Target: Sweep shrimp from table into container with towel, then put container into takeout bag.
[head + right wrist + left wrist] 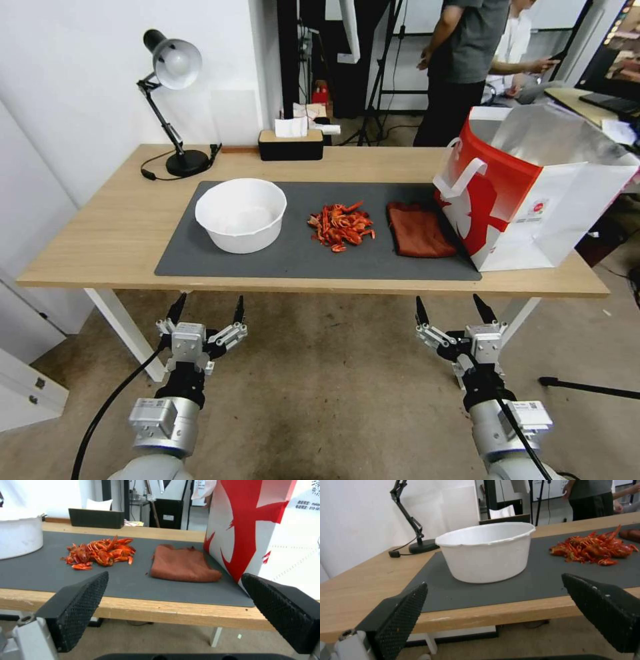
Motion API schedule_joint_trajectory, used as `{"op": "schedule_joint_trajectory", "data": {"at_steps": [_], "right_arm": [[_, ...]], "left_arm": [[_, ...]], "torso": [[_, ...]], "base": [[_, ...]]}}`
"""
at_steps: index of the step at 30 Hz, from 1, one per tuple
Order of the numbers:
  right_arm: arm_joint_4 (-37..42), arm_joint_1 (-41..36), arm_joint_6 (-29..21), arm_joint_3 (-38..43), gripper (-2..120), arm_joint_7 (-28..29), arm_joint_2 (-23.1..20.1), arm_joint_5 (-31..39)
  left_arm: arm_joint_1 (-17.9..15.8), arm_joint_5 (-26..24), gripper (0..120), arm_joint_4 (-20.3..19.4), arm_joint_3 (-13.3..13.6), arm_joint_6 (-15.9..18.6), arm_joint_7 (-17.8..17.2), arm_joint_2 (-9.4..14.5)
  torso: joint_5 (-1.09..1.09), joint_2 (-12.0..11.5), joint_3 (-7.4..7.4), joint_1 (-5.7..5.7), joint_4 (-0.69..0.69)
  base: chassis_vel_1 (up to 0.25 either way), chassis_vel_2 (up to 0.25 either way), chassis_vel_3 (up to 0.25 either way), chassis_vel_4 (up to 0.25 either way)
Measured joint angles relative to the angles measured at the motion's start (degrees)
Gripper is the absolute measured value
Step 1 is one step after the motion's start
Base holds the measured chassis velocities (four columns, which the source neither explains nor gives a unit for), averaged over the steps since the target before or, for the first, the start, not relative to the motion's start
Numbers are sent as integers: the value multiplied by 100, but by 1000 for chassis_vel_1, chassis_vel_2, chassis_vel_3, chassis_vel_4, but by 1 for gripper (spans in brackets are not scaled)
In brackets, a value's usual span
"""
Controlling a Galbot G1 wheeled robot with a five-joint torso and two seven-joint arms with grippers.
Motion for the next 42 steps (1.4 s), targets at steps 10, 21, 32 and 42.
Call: {"op": "schedule_joint_trajectory", "data": {"at_steps": [10,21,32,42], "right_arm": [[0,0,0,0,100,0,0,0],[0,0,0,0,100,0,0,0],[0,0,0,0,100,0,0,0],[-387,-28,-711,596,100,-768,274,893]], "left_arm": [[0,0,100,0,0,0,0,0],[0,0,100,0,0,0,0,0],[0,0,100,0,0,0,0,0],[-657,-856,100,507,403,764,-765,712]], "torso": [[0,0,0,0,0],[0,0,0,0,0],[0,0,0,0,0],[-6,0,0,-1,-8]], "base": [[0,0,0,0],[0,0,0,0],[0,0,0,0],[0,0,0,0]]}}
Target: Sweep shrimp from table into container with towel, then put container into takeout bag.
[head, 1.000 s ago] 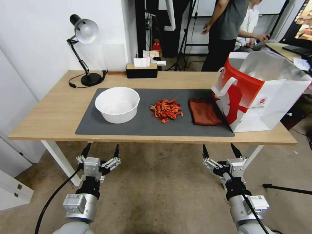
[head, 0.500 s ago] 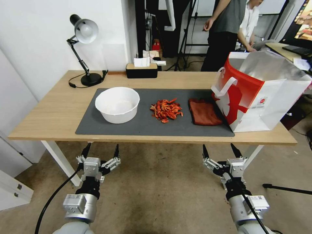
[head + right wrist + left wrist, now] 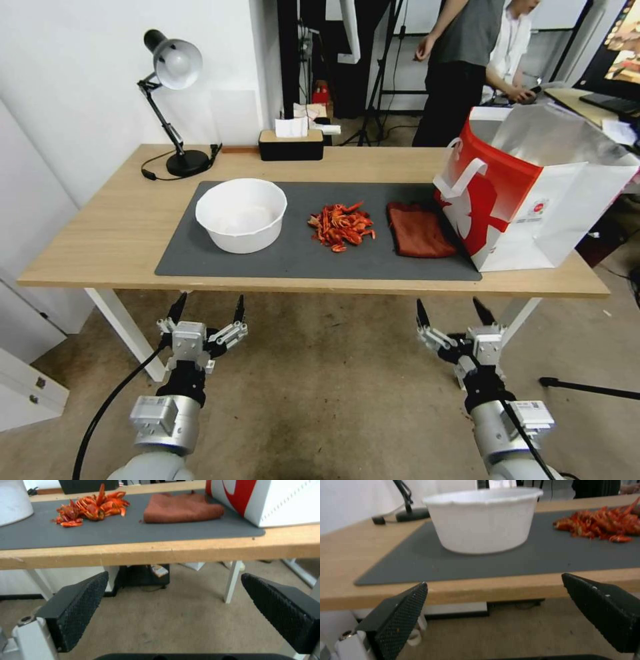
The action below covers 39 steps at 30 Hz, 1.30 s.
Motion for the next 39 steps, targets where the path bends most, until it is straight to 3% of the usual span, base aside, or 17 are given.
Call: {"op": "schedule_joint_trajectory", "data": {"at_steps": [2,13,26,39], "right_arm": [[-9,4,-27,59,100,-46,-36,78],[334,76,34,232,100,-55,-230,186],[131,163,862,265,100,-244,-240,206],[-132,334,1348,201,100,-433,-266,446]], "left_arm": [[-41,-180,100,51,36,-66,-49,76],[98,-160,100,-152,-59,-312,-48,61],[111,-110,100,-184,-137,-717,-67,68],[-67,-172,100,-109,-183,-815,-173,156]], "torso": [[7,-1,0,0,10],[6,-1,0,0,9],[6,-1,0,1,8],[6,0,0,2,8]], "base": [[0,0,0,0],[0,0,0,0],[0,0,0,0],[0,0,0,0]]}}
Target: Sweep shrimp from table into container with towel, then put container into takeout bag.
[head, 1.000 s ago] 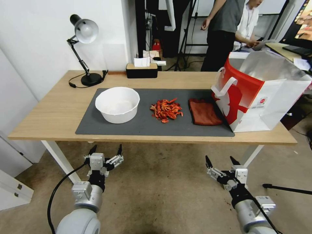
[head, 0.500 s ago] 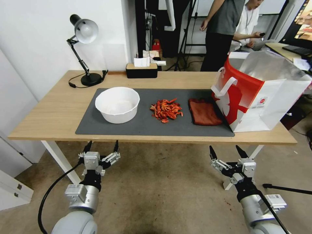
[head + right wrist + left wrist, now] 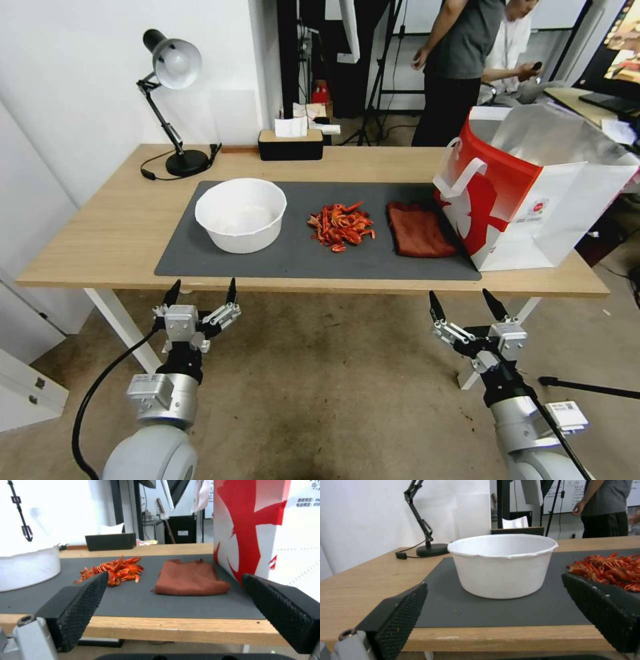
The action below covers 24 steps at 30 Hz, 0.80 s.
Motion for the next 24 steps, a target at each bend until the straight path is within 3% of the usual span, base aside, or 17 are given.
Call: {"op": "schedule_joint_trajectory", "data": {"at_steps": [6,8,10,12,13,14,16,17,18,20,22,23,24], "right_arm": [[-58,23,21,-71,100,2,34,19],[-86,23,17,-73,100,1,34,15],[-87,23,17,-73,100,1,33,15],[-97,-4,13,-73,100,-12,14,11],[-97,-4,13,-73,100,-12,14,11],[-97,-9,12,-72,100,-12,5,11],[-87,-40,9,-63,100,-7,-12,4],[-87,-40,9,-63,100,-7,-12,4],[-85,-53,9,-61,100,-3,-16,2],[-84,-89,31,-53,100,1,-26,-7],[-84,-96,37,-53,100,1,-27,-8],[-84,-123,67,-46,100,3,-28,-9],[-84,-135,84,-46,100,3,-29,-10]], "left_arm": [[-92,-73,100,62,-64,-9,9,87],[-290,-166,100,113,-159,11,57,305],[-311,-177,100,119,-167,16,66,331],[-685,-424,100,240,-230,167,251,778],[-685,-424,100,240,-230,167,251,778],[-842,-538,100,308,-230,245,318,958],[-1970,-997,100,793,0,344,640,2105],[-1970,-997,100,793,0,344,640,2105],[-2224,-1080,100,920,109,330,681,2441],[-3009,-1298,100,1274,579,266,848,3440],[-3104,-1328,100,1312,647,261,882,3532],[-3748,-1560,100,1539,1037,260,1235,3987],[-4208,-1734,100,1700,1309,260,1574,4196]], "torso": [[-1,1,0,0,1],[-1,1,0,0,1],[-1,1,0,0,1],[-2,1,0,0,2],[-2,1,0,0,2],[-5,1,0,-1,5],[-4,0,0,0,-5],[-4,0,0,0,-5],[-5,0,1,1,-6],[2,0,1,1,0],[1,0,1,1,1],[-2,0,1,0,2],[-1,1,1,0,2]], "base": [[0,0,0,0],[0,0,0,0],[0,0,0,0],[0,0,0,0],[0,0,0,0],[0,0,0,0],[0,0,0,0],[0,0,0,0],[0,0,0,0],[0,0,0,0],[0,0,0,0],[0,0,0,0],[0,0,0,0]]}}
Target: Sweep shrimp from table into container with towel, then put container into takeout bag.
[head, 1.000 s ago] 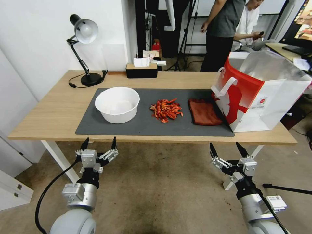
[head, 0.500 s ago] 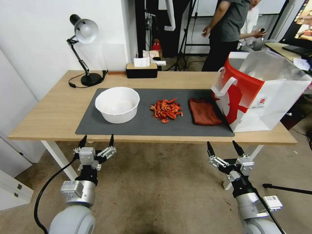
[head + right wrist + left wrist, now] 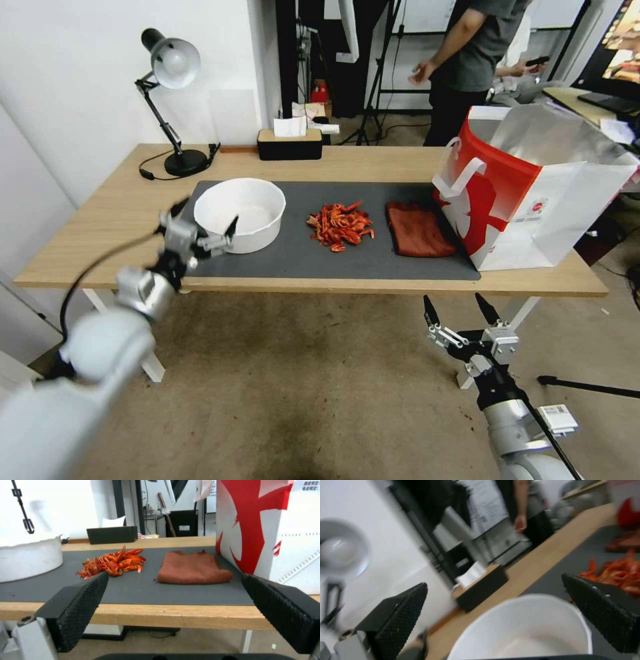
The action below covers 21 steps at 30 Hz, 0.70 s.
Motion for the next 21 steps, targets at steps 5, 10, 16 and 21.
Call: {"op": "schedule_joint_trajectory", "data": {"at_steps": [5,10,16,21], "right_arm": [[27,-13,18,3,100,1,-21,-3],[-29,154,-50,-101,100,11,-197,-3],[-124,105,-27,-80,100,6,-386,66],[-104,108,-25,-89,100,8,-336,55]], "left_arm": [[-1381,-226,100,690,853,-30,1499,405],[-1907,122,100,964,902,-81,3097,734],[-2419,1346,100,1373,1367,-166,4724,839],[-2867,2179,100,1657,1859,-327,4885,597]], "torso": [[0,0,0,1,-6],[7,0,-1,1,-2],[-3,0,-1,-1,-2],[-2,-1,0,0,-4]], "base": [[0,0,0,0],[0,0,0,0],[0,0,0,0],[0,0,0,0]]}}
